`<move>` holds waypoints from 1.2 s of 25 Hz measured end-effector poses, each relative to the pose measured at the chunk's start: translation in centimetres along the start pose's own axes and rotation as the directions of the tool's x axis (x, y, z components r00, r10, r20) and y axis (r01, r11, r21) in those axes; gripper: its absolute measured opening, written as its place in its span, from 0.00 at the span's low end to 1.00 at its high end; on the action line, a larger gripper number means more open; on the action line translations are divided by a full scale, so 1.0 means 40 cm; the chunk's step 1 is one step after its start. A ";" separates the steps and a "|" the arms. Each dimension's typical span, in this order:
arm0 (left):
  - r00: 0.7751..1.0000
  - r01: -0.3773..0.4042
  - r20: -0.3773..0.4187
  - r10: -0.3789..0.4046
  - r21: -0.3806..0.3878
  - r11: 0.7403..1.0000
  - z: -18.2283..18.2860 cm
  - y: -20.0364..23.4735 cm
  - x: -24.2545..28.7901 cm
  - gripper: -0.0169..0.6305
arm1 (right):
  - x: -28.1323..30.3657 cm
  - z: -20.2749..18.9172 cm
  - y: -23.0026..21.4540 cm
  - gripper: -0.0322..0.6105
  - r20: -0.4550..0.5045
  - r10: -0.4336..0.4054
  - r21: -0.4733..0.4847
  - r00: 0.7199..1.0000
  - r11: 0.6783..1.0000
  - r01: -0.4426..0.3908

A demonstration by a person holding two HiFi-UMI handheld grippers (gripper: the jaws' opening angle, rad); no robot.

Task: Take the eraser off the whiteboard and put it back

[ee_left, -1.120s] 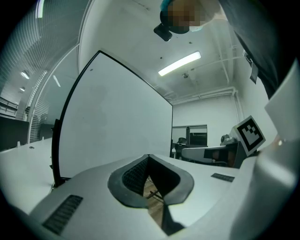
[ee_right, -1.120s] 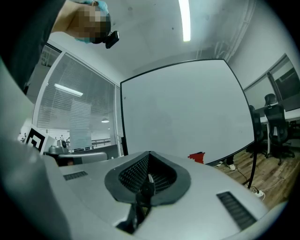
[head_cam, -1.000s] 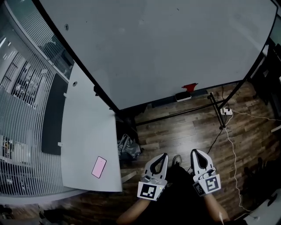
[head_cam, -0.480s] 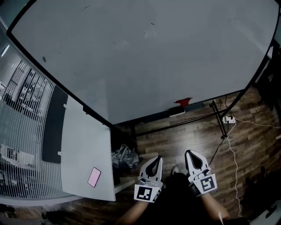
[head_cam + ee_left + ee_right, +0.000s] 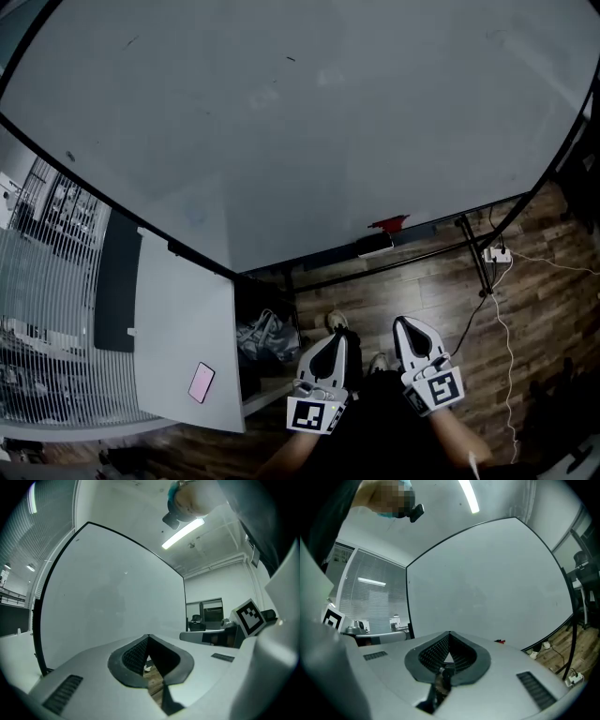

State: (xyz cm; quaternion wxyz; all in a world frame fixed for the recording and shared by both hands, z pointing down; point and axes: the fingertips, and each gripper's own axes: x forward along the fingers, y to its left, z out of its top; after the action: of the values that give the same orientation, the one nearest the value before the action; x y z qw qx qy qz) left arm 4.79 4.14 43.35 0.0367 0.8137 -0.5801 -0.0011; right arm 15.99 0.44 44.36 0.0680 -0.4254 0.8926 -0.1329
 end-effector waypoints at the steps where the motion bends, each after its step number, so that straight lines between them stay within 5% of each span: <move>1: 1.000 0.001 -0.002 -0.001 0.003 1.000 -0.006 0.002 0.007 0.04 | 0.007 -0.003 -0.007 0.07 0.004 0.003 0.003 1.000 1.000 -0.003; 12: 0.999 0.005 -0.054 -0.008 -0.062 0.998 -0.077 0.033 0.107 0.04 | 0.112 -0.088 -0.106 0.07 -0.061 -0.028 0.074 0.998 0.997 0.033; 18: 0.998 0.000 -0.069 -0.006 -0.083 0.997 -0.099 0.061 0.144 0.04 | 0.162 -0.173 -0.160 0.07 -0.109 -0.043 0.210 0.993 0.975 0.066; 26: 0.998 0.028 -0.050 -0.031 -0.062 0.998 -0.121 0.090 0.189 0.04 | 0.228 -0.280 -0.266 0.07 -0.118 -0.120 0.429 0.986 0.889 0.160; 30: 0.994 0.033 -0.099 -0.043 -0.100 0.994 -0.141 0.094 0.204 0.04 | 0.263 -0.344 -0.312 0.07 -0.138 -0.141 0.566 0.980 0.801 0.195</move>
State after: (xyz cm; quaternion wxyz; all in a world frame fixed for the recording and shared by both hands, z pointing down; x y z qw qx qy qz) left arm 4.15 -4.46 49.53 0.1057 0.8208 -0.5612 0.0107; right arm 15.41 -12.78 61.10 0.1416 -0.4559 0.7713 -0.4209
